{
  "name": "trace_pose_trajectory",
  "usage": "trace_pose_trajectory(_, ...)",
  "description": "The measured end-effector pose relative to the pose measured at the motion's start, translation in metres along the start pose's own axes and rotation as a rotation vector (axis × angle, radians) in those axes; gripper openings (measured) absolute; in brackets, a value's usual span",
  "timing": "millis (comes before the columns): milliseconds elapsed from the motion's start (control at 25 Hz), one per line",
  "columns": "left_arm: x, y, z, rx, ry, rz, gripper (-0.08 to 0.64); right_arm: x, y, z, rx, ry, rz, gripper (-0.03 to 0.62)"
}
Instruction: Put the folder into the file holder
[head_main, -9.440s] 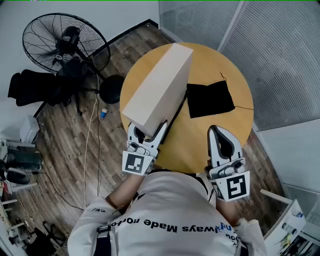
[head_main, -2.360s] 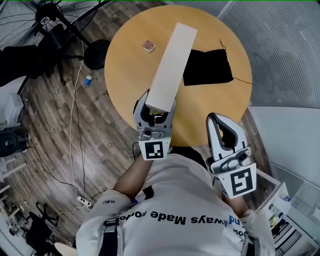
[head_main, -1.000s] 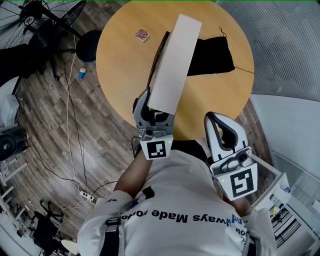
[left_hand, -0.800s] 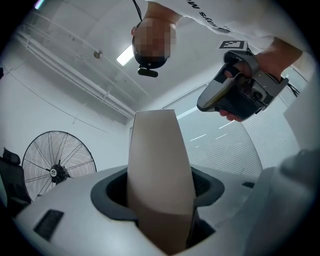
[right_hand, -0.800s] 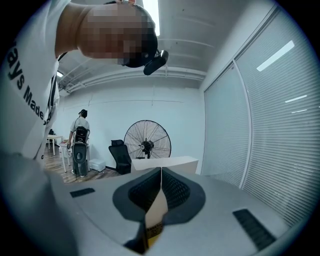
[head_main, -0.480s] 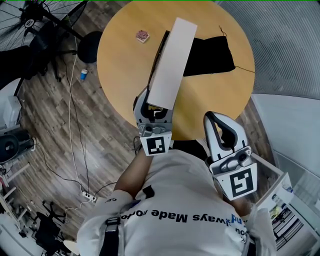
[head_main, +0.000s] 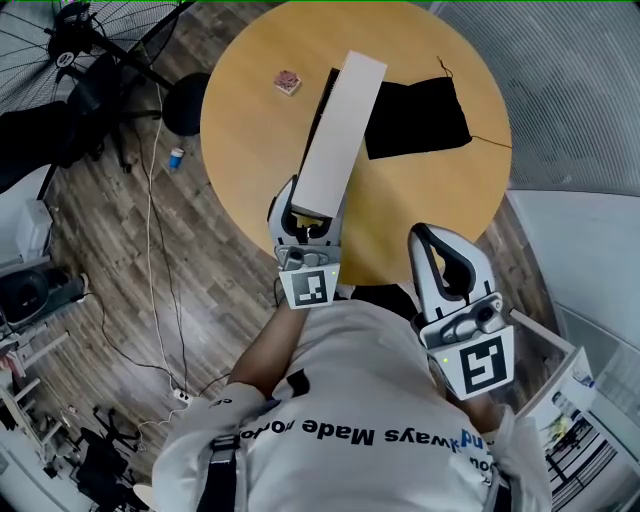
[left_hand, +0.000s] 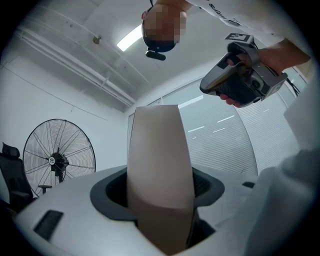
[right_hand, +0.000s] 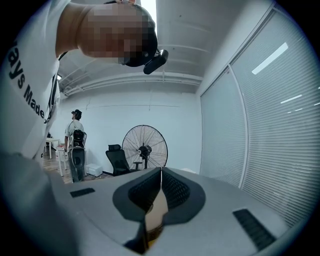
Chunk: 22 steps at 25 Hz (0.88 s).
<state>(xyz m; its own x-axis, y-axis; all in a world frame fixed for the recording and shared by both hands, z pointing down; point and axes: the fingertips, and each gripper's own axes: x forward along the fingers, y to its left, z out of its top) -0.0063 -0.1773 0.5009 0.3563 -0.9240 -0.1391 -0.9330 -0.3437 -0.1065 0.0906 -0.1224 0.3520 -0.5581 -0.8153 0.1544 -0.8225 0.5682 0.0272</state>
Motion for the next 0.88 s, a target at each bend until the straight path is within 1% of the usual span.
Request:
trace_pose_trajectory(240,0.000,0.004,-0.003,-0.084,0.033,0.017,0.296,-0.002,-0.001,0.006,0.008,-0.025,-0.005,0.031)
trace_pose_trajectory(320,0.000,0.005,-0.003,-0.101,0.044,0.017,0.296,-0.003,-0.001,0.007,0.012,-0.033,-0.007,0.031)
trace_pose_trajectory(400,0.000,0.005,-0.003,-0.081,0.064,0.002,0.296,-0.004,-0.002,0.009,0.016,-0.041,-0.008,0.031)
trace_pose_trajectory(440,0.000,0.005,-0.004,-0.047,0.080,-0.016,0.296,-0.005,-0.002,0.010,0.016,-0.045,-0.007,0.031)
trace_pose_trajectory(520,0.001,0.003,-0.005,0.075,0.122,-0.074,0.296,-0.005,-0.002,0.012,0.019,-0.052,-0.005,0.031)
trace_pose_trajectory(560,0.002,0.002,-0.006,0.123,0.135,-0.097,0.296,-0.005,-0.002,0.013,0.021,-0.055,-0.004,0.031)
trace_pose_trajectory(600,0.003,0.003,-0.006,0.137,0.138,-0.103,0.296,-0.005,-0.002,0.013,0.022,-0.058,-0.002,0.031)
trace_pose_trajectory(640,0.003,0.004,-0.006,0.119,0.135,-0.097,0.296,-0.005,-0.002,0.013,0.023,-0.059,-0.002,0.031)
trace_pose_trajectory(720,0.003,0.006,-0.008,0.026,0.128,-0.063,0.296,-0.006,-0.001,0.013,0.025,-0.061,-0.002,0.031)
trace_pose_trajectory(760,0.003,0.007,-0.010,0.009,0.134,-0.060,0.296,-0.007,-0.001,0.013,0.024,-0.062,-0.002,0.031)
trace_pose_trajectory(880,0.002,0.008,-0.016,0.043,0.176,-0.087,0.296,-0.010,-0.001,0.014,0.017,-0.071,0.004,0.031)
